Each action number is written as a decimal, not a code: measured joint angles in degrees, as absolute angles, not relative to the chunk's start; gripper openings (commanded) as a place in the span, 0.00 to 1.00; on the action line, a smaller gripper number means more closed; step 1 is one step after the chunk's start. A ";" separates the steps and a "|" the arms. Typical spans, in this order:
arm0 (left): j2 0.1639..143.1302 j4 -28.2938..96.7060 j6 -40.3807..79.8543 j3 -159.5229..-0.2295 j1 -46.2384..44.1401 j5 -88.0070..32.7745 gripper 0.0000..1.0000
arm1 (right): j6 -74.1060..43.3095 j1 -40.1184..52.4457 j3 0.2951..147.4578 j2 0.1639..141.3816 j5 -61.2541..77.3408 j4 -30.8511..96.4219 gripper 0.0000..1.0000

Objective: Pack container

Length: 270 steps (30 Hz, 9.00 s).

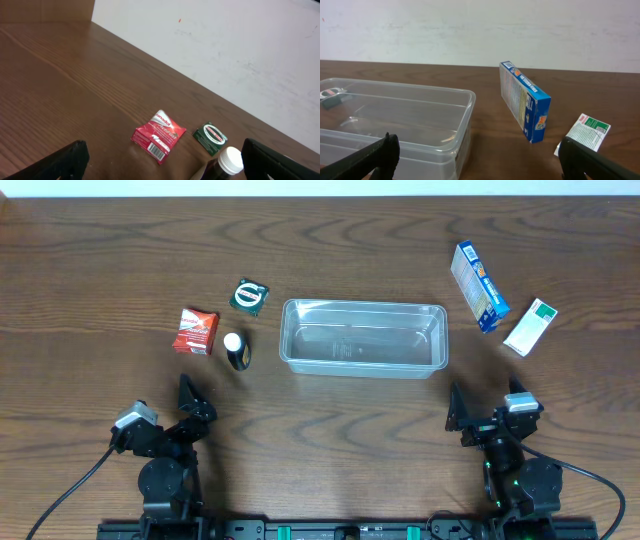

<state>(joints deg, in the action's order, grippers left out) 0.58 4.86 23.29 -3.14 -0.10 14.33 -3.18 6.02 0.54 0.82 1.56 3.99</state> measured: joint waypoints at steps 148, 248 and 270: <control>0.58 4.86 23.07 -3.14 -0.10 14.35 0.98 | 34.94 0.32 88.03 99.31 4.01 31.86 0.01; 0.58 4.84 23.07 -3.14 -0.10 14.33 0.98 | 70.37 19.97 54.13 92.05 13.54 19.73 0.01; 0.58 4.84 23.05 -3.14 -0.10 14.35 0.98 | 71.22 19.97 54.13 92.25 13.47 18.68 0.28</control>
<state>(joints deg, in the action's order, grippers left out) 0.58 4.84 23.05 -3.14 -0.10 14.35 71.22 19.97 54.13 92.25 13.47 18.68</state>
